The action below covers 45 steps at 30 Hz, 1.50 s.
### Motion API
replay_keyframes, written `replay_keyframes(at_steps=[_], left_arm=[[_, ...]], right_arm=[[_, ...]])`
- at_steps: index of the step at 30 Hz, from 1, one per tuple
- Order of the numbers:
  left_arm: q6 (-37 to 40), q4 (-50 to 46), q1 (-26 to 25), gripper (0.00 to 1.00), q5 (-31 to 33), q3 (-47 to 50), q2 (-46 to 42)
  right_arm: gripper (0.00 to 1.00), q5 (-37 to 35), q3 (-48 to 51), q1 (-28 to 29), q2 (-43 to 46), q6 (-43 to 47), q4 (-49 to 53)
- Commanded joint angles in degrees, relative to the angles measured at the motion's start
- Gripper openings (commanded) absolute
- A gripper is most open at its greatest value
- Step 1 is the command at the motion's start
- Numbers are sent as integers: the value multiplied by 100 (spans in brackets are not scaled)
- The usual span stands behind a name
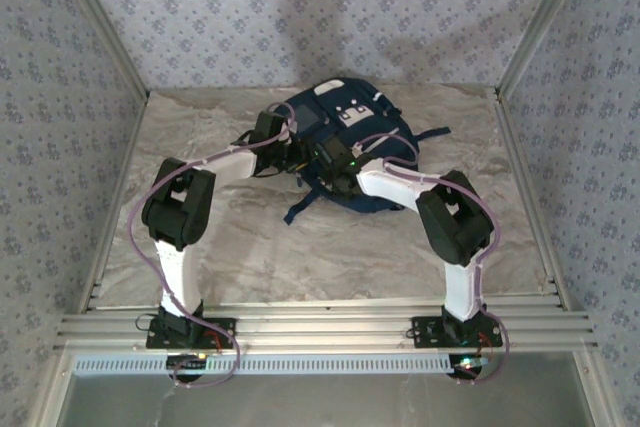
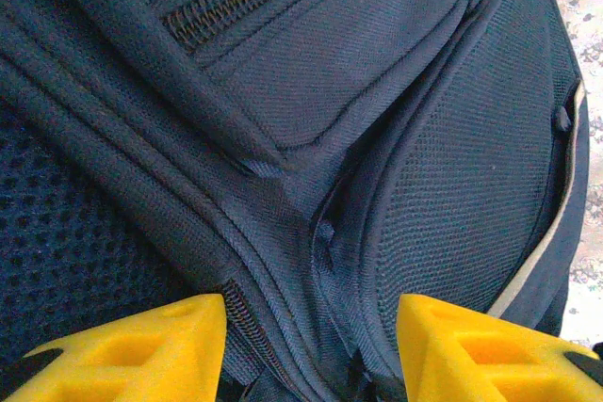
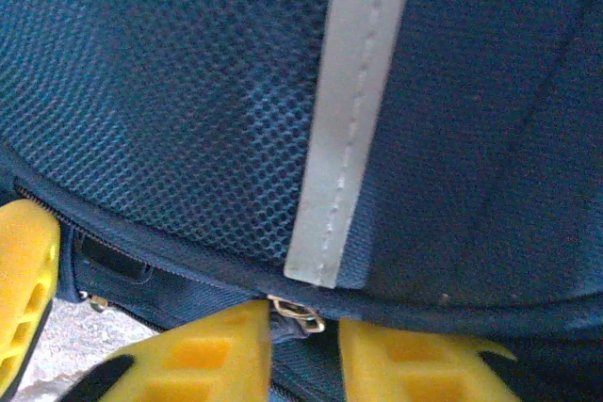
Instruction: Pack books, pencil case, and school supplies into a backpack
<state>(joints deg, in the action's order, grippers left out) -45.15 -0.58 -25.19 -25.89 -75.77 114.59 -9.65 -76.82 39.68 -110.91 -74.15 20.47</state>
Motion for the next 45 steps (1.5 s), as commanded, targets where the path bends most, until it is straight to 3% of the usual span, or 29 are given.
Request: replay_keyframes(at_steps=[1,7,19,25,33,41,45], left_arm=[[-52,-151,-74,51,-74,28,133],[110,-356,35,51,109,-164,271],[495,-874,431,50,352,-867,711],[602,-1042,475,50,407,-975,760],[729,-1222,524,50,479,-1018,758],[825,-1415,555,50,528,-1140,750],[668,-1390,559,50,290,-1071,546]], right_arm=[[16,-180,69,-101,-188,-27,-60],[0,76,324,-118,108,422,-206],[0,1383,400,-423,636,3582,1297],[0,1067,-87,-544,481,5233,2884],[0,945,-114,-1081,694,5932,3343],[0,159,-320,-1425,676,6612,3727],[0,919,-552,-1456,787,6461,3455]])
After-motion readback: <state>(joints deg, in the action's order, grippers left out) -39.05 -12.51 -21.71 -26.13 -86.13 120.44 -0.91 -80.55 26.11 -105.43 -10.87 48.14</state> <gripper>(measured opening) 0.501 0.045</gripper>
